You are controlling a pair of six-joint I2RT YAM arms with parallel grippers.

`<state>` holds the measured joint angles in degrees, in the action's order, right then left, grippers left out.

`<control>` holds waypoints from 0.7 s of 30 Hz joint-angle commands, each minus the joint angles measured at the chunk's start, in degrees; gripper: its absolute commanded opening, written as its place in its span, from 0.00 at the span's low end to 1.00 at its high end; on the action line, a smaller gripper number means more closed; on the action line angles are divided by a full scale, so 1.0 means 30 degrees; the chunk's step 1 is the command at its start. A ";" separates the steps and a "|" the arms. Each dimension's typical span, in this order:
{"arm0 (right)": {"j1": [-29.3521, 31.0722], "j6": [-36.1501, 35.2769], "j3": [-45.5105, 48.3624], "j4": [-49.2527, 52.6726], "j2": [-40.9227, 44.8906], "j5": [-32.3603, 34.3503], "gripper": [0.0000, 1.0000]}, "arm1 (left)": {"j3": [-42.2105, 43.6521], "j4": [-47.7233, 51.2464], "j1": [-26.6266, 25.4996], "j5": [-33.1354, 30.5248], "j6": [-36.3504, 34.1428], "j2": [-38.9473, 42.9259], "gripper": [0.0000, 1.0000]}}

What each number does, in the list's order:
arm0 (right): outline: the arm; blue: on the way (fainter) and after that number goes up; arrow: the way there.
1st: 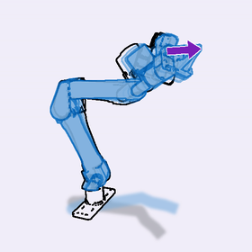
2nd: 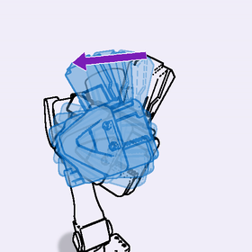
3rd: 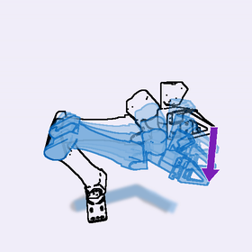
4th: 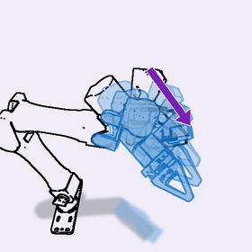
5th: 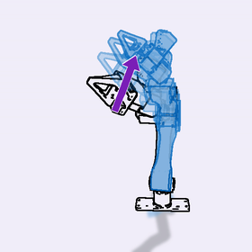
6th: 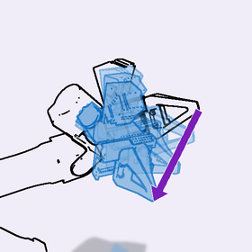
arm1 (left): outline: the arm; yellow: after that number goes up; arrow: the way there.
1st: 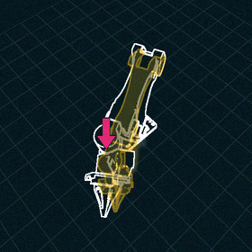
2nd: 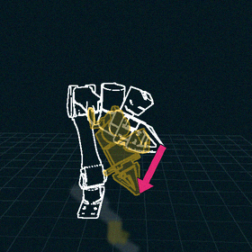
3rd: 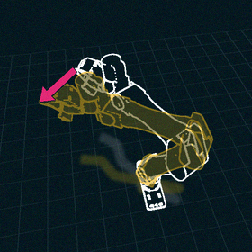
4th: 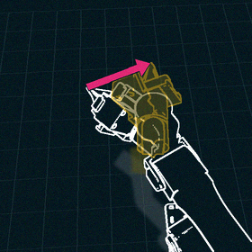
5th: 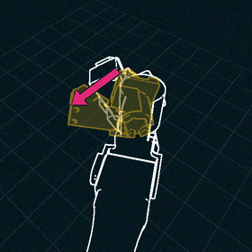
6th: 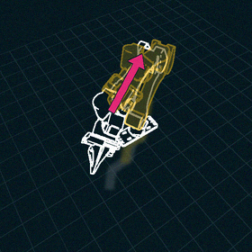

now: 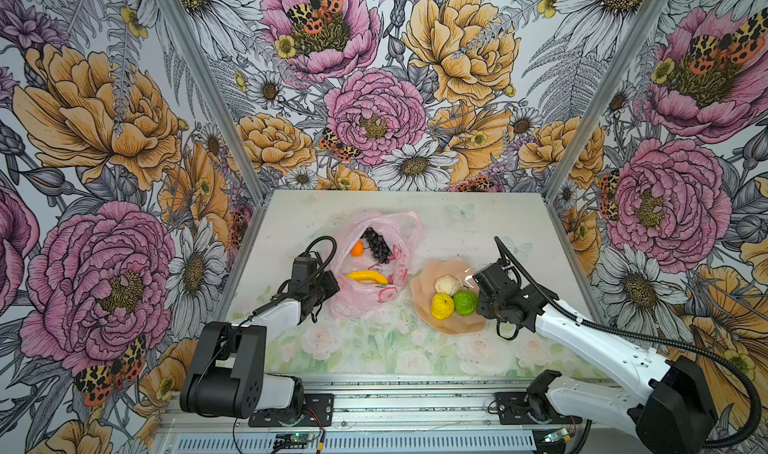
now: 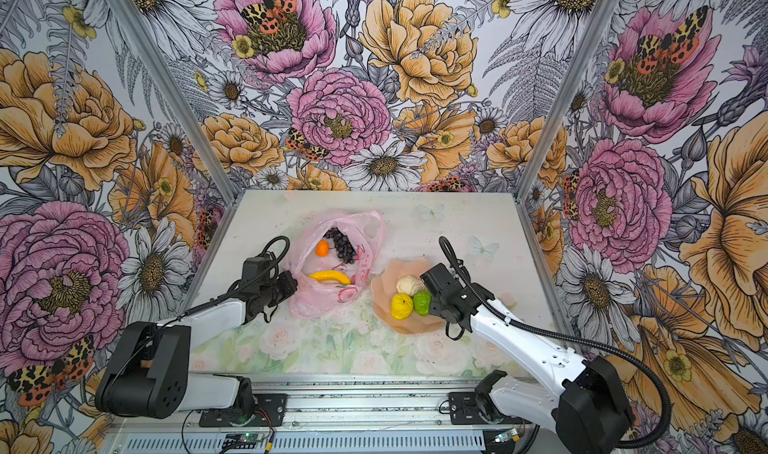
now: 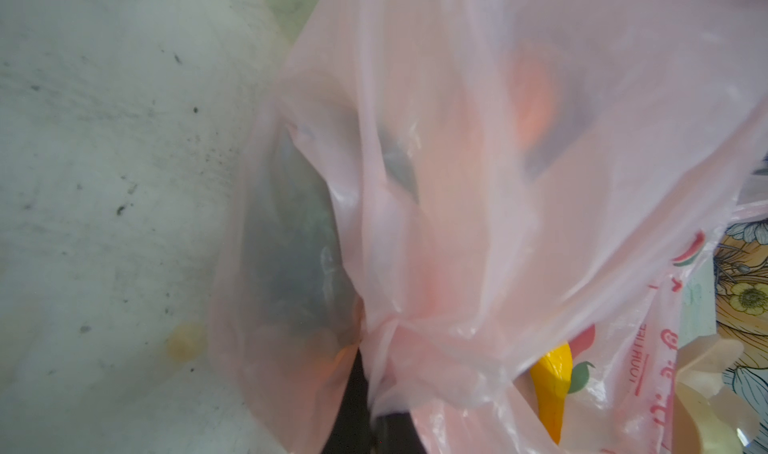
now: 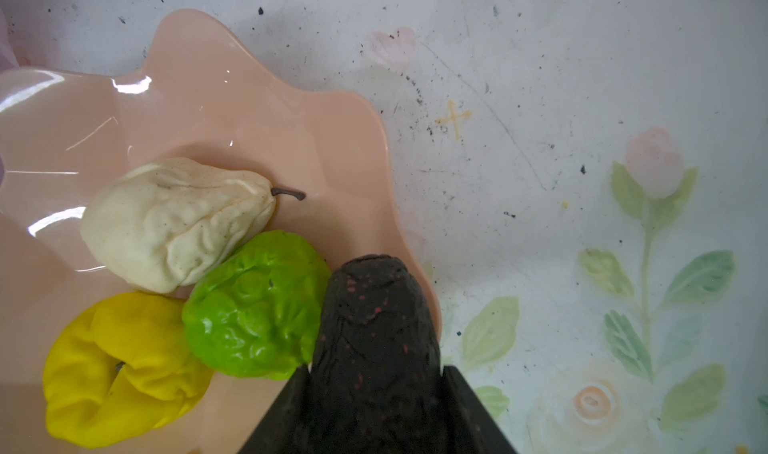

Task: Take the fake fruits out of the plastic bag
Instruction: 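Carry the avocado over the peach bowl with the right gripper, then lower the avocado into the bowl and open the right gripper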

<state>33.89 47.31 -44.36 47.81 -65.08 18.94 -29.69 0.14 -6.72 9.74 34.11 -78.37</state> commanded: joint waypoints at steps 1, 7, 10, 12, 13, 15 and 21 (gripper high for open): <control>-0.0075 -0.0194 -0.0324 -0.0653 -0.0405 0.0605 0.46 | -0.0283 -0.0047 0.0197 0.0113 -0.0017 0.0206 0.00; -0.0076 -0.0479 -0.0682 -0.1352 -0.1523 0.0309 0.47 | -0.0239 0.0071 0.0190 -0.0037 -0.0117 0.0327 0.00; -0.0076 -0.0534 -0.0634 -0.1653 -0.1887 0.0108 0.48 | -0.0220 0.0124 0.0190 -0.0096 -0.0117 0.0472 0.00; -0.0076 -0.0614 -0.0754 -0.1865 -0.2083 -0.0010 0.48 | -0.0217 0.0230 0.0193 -0.0273 -0.0153 0.0610 0.00; -0.0077 -0.0668 -0.0835 -0.1946 -0.2174 -0.0069 0.48 | -0.0217 0.0260 0.0191 -0.0298 -0.0199 0.0632 0.00; -0.0076 -0.0811 -0.1054 -0.2072 -0.2534 -0.0228 0.48 | -0.0210 0.0304 0.0209 -0.0287 -0.0178 0.0646 0.00; 0.0012 -0.0829 -0.1151 -0.2466 -0.3220 -0.0369 0.50 | -0.0181 0.0392 0.0220 -0.0430 -0.0257 0.0898 0.00</control>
<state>33.89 45.36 -46.09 42.52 -74.22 18.02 -29.69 1.13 -6.66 9.67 34.09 -77.23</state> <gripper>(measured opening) 0.499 0.050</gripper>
